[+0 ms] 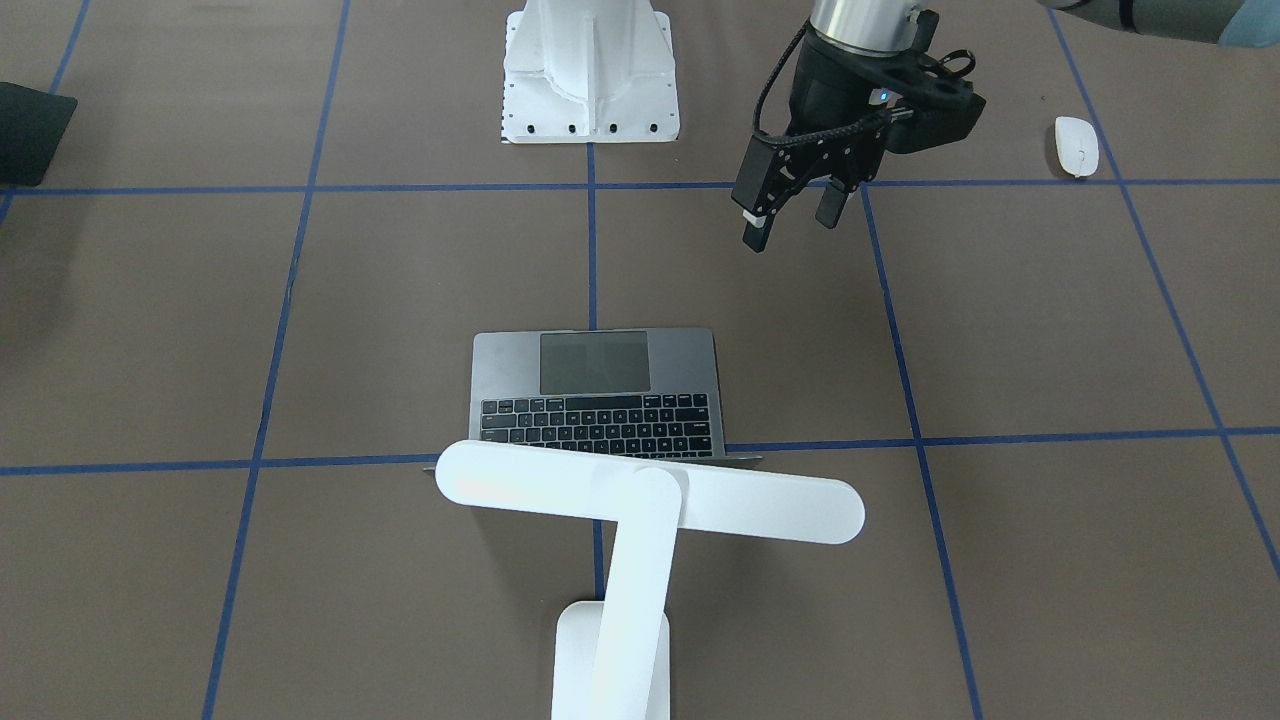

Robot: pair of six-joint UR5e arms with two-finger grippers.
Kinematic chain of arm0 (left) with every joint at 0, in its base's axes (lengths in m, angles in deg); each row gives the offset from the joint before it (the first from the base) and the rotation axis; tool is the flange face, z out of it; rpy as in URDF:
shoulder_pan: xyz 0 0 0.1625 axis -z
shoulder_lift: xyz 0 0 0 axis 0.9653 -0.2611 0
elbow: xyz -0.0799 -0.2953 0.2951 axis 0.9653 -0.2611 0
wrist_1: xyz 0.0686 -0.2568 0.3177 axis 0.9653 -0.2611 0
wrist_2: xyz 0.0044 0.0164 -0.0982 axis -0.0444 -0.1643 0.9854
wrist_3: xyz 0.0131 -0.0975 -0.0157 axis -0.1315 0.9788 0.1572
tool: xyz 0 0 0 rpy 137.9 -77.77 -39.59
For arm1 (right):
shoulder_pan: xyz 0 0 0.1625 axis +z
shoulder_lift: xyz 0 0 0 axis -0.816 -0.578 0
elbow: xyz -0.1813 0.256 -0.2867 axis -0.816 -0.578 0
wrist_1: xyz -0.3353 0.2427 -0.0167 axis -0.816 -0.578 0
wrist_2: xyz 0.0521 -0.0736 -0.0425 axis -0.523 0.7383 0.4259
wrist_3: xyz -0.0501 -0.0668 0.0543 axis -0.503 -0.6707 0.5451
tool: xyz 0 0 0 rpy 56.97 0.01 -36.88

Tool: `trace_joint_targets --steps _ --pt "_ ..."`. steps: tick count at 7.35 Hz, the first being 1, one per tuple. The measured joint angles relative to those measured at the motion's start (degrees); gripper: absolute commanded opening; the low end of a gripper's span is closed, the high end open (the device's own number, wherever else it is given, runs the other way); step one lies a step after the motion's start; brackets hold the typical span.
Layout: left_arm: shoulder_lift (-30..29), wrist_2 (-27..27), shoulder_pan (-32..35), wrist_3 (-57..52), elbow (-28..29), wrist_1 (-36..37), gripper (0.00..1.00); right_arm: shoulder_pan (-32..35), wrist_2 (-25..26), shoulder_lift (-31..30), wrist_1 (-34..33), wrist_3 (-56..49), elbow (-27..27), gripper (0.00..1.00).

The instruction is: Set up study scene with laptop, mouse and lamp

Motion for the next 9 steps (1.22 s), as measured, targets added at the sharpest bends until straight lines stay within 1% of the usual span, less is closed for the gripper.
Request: trace_joint_targets --steps 2,5,9 --pt "-0.3 -0.1 -0.1 0.4 -0.2 0.0 0.99 -1.0 -2.5 -0.4 0.9 -1.1 -0.7 0.95" --pt "-0.6 -0.2 -0.1 0.6 -0.5 0.1 1.0 -2.2 -4.8 -1.6 0.9 -3.1 -0.9 0.95" --pt "-0.7 -0.2 -0.1 0.6 -0.9 0.2 0.99 -3.0 -5.5 -3.4 0.9 -4.4 -1.0 0.95"
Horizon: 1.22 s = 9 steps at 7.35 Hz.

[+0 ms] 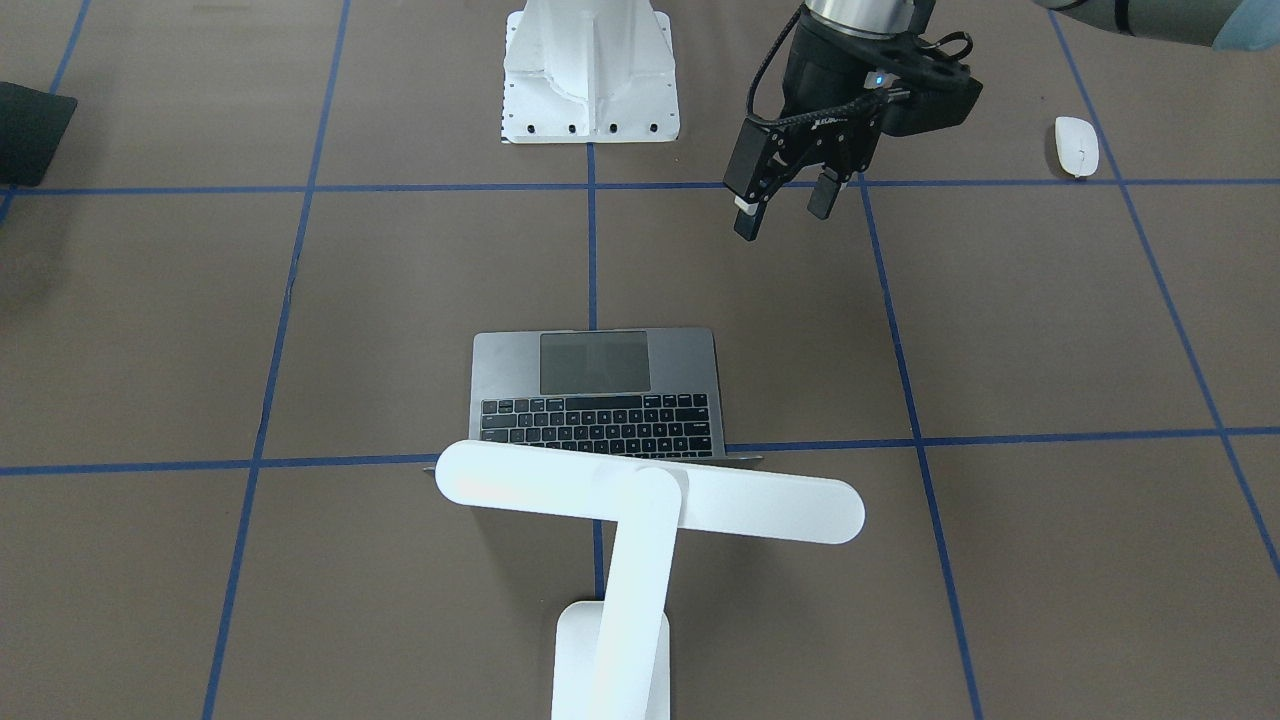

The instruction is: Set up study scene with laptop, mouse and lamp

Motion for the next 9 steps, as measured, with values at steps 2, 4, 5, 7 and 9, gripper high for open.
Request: trace_joint_targets --steps 2,4,5,7,9 --pt "0.0 0.0 0.0 0.1 -0.4 0.1 0.99 -0.2 -0.4 -0.2 0.0 -0.1 -0.1 0.96" --pt "-0.1 0.0 0.0 0.2 -0.7 0.2 0.99 -0.8 -1.7 -0.2 -0.1 -0.1 -0.2 0.95" --pt "-0.2 0.0 0.0 0.2 -0.7 0.3 0.99 -1.3 -2.6 -0.2 -0.2 -0.1 -0.2 0.92" --pt "-0.3 0.0 0.0 0.2 -0.8 0.3 0.99 -2.1 -3.8 -0.3 -0.6 -0.1 -0.2 0.72" --pt "-0.4 0.0 0.0 0.3 -0.9 0.4 0.99 -2.4 -4.4 -0.9 -0.6 -0.5 -0.2 0.46"
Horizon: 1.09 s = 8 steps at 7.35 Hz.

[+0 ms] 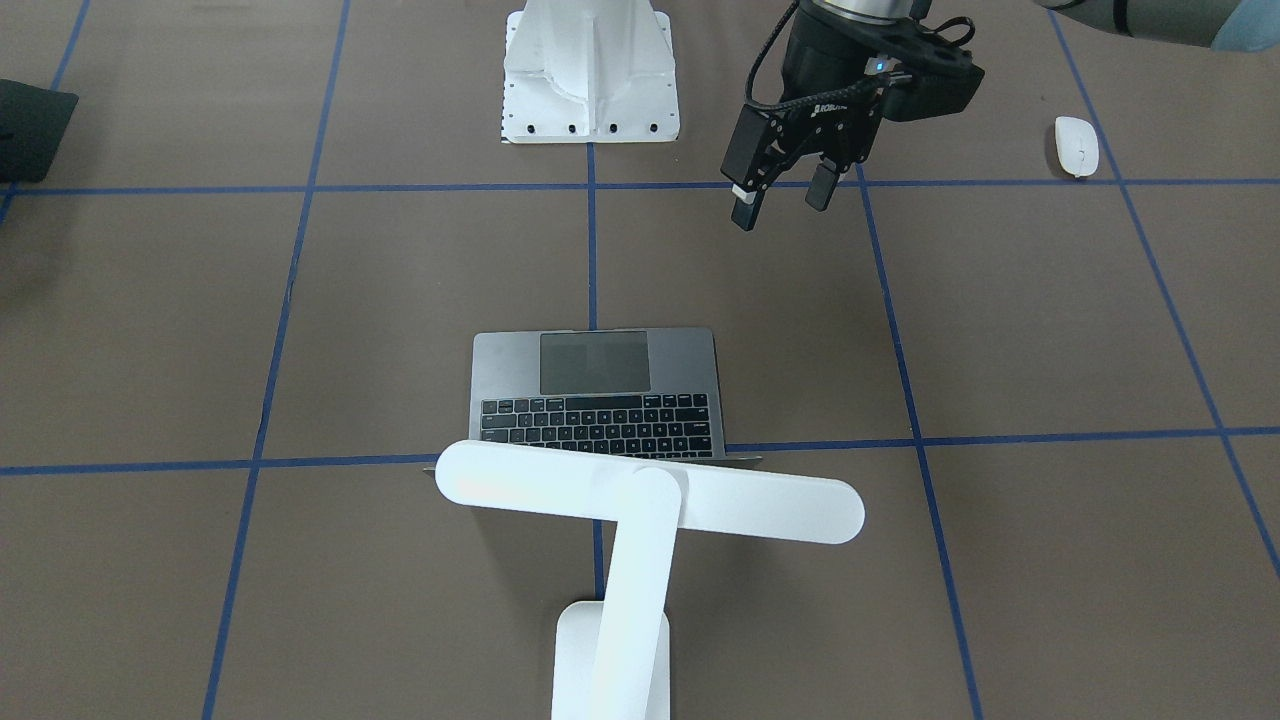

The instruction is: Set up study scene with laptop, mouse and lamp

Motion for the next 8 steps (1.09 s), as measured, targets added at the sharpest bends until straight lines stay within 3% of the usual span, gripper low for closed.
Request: trace_joint_targets --steps 8 --pt "-0.7 0.0 0.0 0.0 -1.6 1.6 0.99 -1.2 -2.8 -1.9 -0.1 -2.0 0.3 0.45"
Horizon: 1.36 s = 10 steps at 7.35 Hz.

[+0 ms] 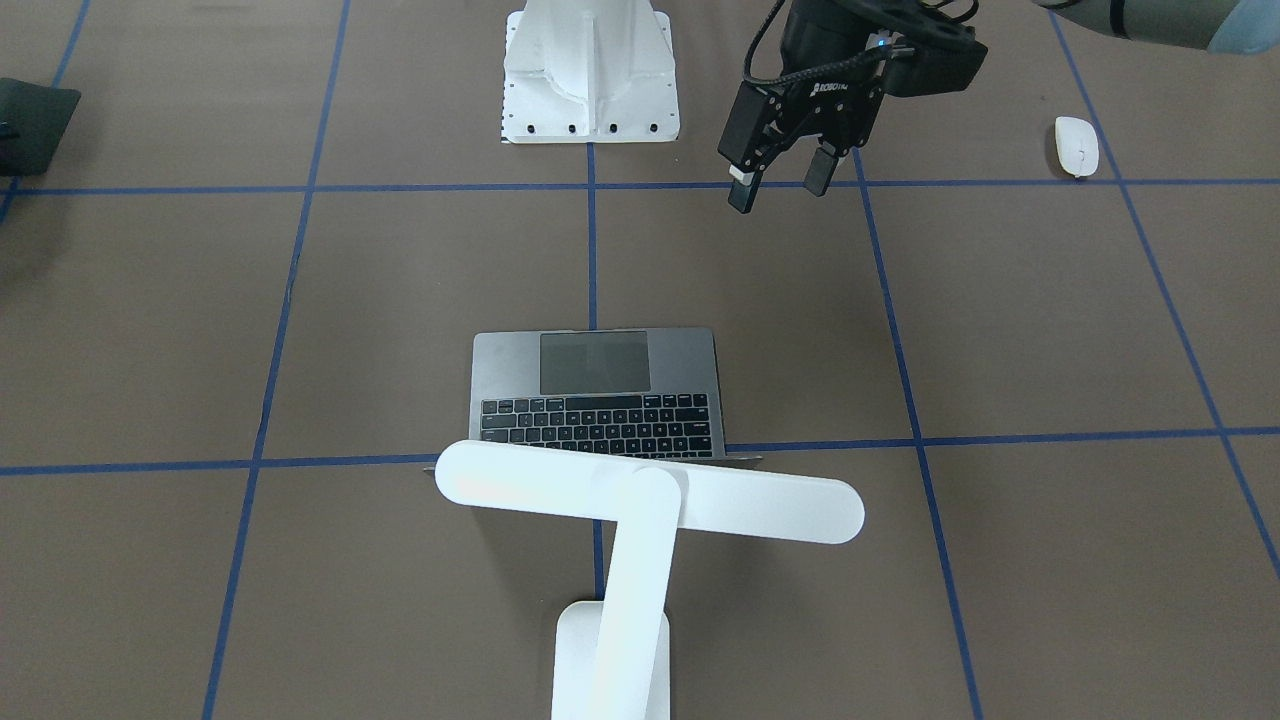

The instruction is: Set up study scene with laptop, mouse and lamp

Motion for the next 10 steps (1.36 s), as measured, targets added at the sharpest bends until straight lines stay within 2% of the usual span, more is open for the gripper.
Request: trace_joint_targets --steps 1,2,3,8,10 --pt "0.0 0.0 0.0 0.0 -0.1 0.1 0.99 -0.8 -1.4 0.1 -0.4 0.0 0.3 0.44" --pt "0.1 0.0 0.0 0.0 -0.1 0.1 1.0 -1.5 -2.3 0.3 -1.0 0.1 0.5 0.19" --pt "0.1 0.0 0.0 0.0 -0.1 0.1 1.0 -1.8 -2.7 0.4 -1.3 0.1 0.6 0.0" --pt "0.0 0.0 0.0 0.0 -0.1 0.3 0.99 -1.9 -2.9 0.1 -2.6 -2.0 2.0 0.0" --pt "0.0 0.0 0.0 0.1 -0.1 0.3 1.0 -1.7 -2.9 0.6 -12.2 -2.1 9.8 0.0"
